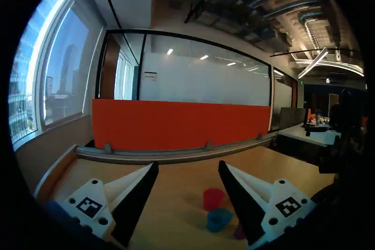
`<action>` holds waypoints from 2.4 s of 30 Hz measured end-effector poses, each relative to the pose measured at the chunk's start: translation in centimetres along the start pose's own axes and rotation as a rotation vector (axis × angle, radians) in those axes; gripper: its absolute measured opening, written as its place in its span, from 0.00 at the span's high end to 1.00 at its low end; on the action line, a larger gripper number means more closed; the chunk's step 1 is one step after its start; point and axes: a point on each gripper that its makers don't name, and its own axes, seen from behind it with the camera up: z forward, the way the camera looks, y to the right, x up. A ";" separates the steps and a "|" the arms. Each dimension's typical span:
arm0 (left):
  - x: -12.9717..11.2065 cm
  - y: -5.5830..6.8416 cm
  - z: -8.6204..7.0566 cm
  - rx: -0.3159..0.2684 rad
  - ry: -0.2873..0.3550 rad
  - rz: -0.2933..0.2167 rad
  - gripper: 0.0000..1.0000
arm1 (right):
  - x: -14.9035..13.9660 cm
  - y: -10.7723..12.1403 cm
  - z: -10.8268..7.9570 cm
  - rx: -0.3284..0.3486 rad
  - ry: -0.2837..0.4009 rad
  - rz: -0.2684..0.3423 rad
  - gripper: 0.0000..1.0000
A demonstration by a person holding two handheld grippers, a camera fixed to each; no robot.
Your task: Pour water
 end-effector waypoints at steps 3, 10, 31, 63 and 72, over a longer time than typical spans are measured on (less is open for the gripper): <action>0.1 0.9 0.0 -0.046 -0.003 0.003 0.05 | 0.4 -1.3 0.0 0.055 0.011 -0.005 0.00; 0.1 3.1 -0.1 -0.136 -0.014 0.043 0.05 | 1.2 -3.7 -0.1 0.157 0.029 -0.022 0.00; -1.7 6.7 0.1 -0.327 -0.091 0.043 0.05 | -1.3 -5.6 -0.5 0.278 -0.094 -0.056 0.00; -12.5 7.6 1.4 -0.401 -0.344 0.135 0.04 | -11.5 -6.1 -2.5 0.367 -0.359 -0.094 0.00; -16.1 7.2 1.8 -0.398 -0.418 0.145 0.05 | -14.8 -5.9 -2.8 0.380 -0.432 -0.103 0.00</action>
